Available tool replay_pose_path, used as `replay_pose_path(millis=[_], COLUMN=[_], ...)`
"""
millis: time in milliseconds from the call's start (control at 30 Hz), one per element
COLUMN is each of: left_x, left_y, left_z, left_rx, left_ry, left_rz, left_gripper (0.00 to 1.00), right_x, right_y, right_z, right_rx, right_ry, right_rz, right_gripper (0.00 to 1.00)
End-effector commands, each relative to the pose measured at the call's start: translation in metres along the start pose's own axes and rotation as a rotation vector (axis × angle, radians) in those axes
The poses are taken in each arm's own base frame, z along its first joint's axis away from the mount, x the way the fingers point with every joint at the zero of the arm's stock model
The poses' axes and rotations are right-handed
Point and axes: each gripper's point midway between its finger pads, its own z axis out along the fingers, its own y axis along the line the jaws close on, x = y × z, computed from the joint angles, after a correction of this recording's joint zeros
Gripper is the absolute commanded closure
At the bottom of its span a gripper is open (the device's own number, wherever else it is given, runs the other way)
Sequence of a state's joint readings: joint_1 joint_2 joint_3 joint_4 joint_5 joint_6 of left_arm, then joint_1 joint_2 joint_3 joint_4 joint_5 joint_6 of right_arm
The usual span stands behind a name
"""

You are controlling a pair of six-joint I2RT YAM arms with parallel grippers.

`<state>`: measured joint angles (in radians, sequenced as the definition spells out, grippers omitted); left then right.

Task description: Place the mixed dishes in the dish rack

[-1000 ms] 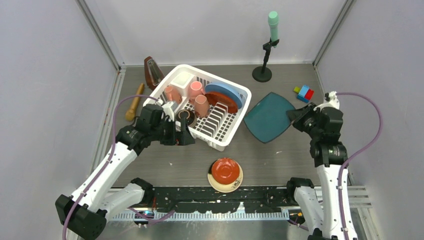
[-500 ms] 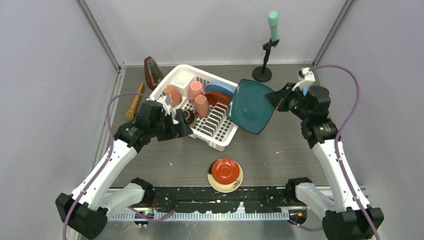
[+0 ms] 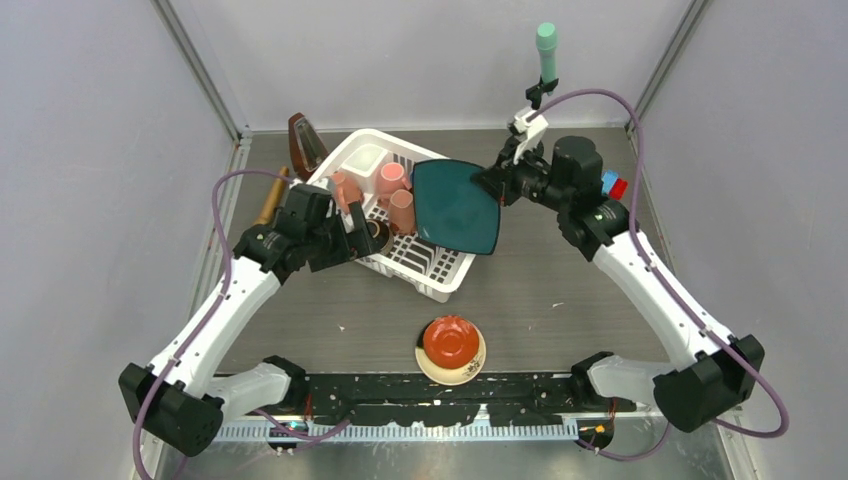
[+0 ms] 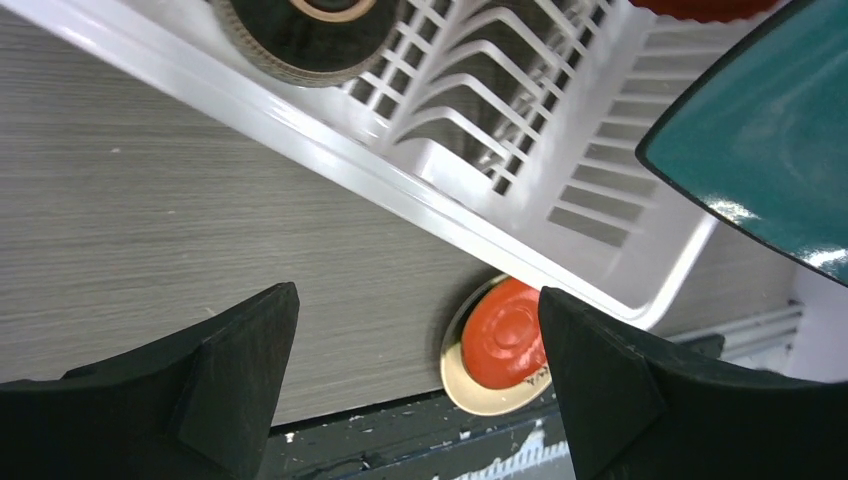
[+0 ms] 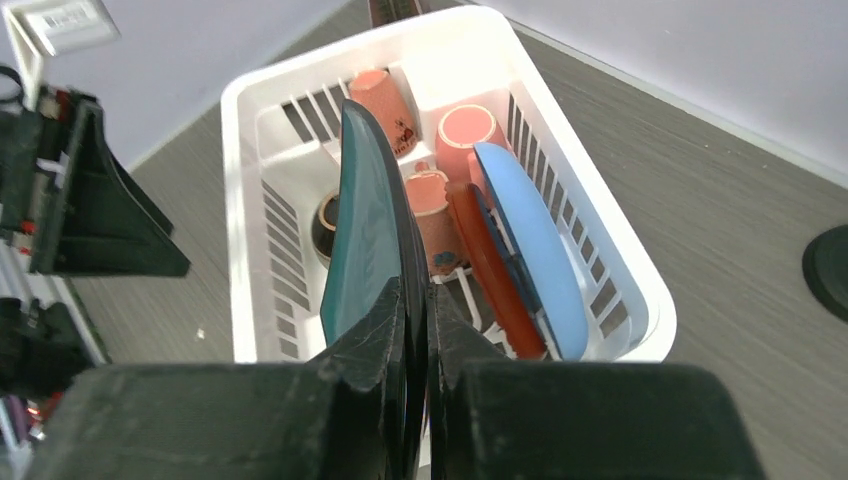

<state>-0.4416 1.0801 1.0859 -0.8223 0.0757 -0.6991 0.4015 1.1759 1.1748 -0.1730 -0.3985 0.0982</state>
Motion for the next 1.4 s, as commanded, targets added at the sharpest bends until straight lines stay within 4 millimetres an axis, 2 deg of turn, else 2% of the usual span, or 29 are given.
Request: replay_pose_path(millis=[0,133,333,367,400,433,467,500,567,767,1033,1167,1367], left_x=[-0.016,-0.014,-0.020,-0.020,-0.020,-0.020,-0.020,-0.019,-0.019,-0.020,-0.022,-0.023,-0.022], left_y=[0.018,0.011,0.018,0.019,0.019,0.019,0.019,0.019,0.020,0.022,0.023,0.023,0.022], left_z=[-0.008,-0.009,-0.015,-0.015,-0.015,-0.014,-0.014,-0.014,-0.012,-0.008,-0.004,-0.002,-0.001], left_rx=[-0.131,-0.086,-0.129,-0.132,-0.133,-0.135,-0.134,-0.134,-0.135,-0.149,-0.160,-0.161,-0.153], left_ry=[-0.060,-0.056,-0.095,-0.094,-0.093,-0.092,-0.092,-0.090,-0.089,-0.084,-0.075,-0.071,-0.063], left_rz=[-0.046,-0.046,-0.053,-0.047,-0.045,-0.044,-0.044,-0.042,-0.040,-0.028,0.004,0.019,0.042], left_gripper=[0.07,0.08,0.08,0.08,0.08,0.08,0.08,0.08,0.08,0.08,0.08,0.08,0.08], right_x=[-0.048,-0.039,-0.044,-0.051,-0.041,-0.050,-0.037,-0.040,-0.030,-0.022,-0.005,0.002,0.024], right_y=[0.004,-0.004,-0.013,-0.012,-0.012,-0.009,-0.009,-0.008,-0.009,-0.013,-0.037,-0.033,-0.027], right_z=[0.009,0.020,0.037,0.038,0.044,0.045,0.051,0.053,0.061,0.071,0.087,0.095,0.104], right_rx=[-0.016,0.001,0.062,0.061,0.051,0.047,0.035,0.032,0.017,0.016,0.123,0.102,0.053], right_ry=[-0.090,-0.049,-0.086,-0.093,-0.050,-0.054,0.000,0.004,0.039,0.114,0.187,0.195,0.256], right_rz=[-0.220,-0.245,-0.297,-0.327,-0.353,-0.375,-0.406,-0.424,-0.477,-0.601,-0.704,-0.723,-0.729], right_gripper=[1.00,1.00,1.00,1.00,1.00,1.00,1.00,1.00,1.00,1.00,1.00,1.00,1.00])
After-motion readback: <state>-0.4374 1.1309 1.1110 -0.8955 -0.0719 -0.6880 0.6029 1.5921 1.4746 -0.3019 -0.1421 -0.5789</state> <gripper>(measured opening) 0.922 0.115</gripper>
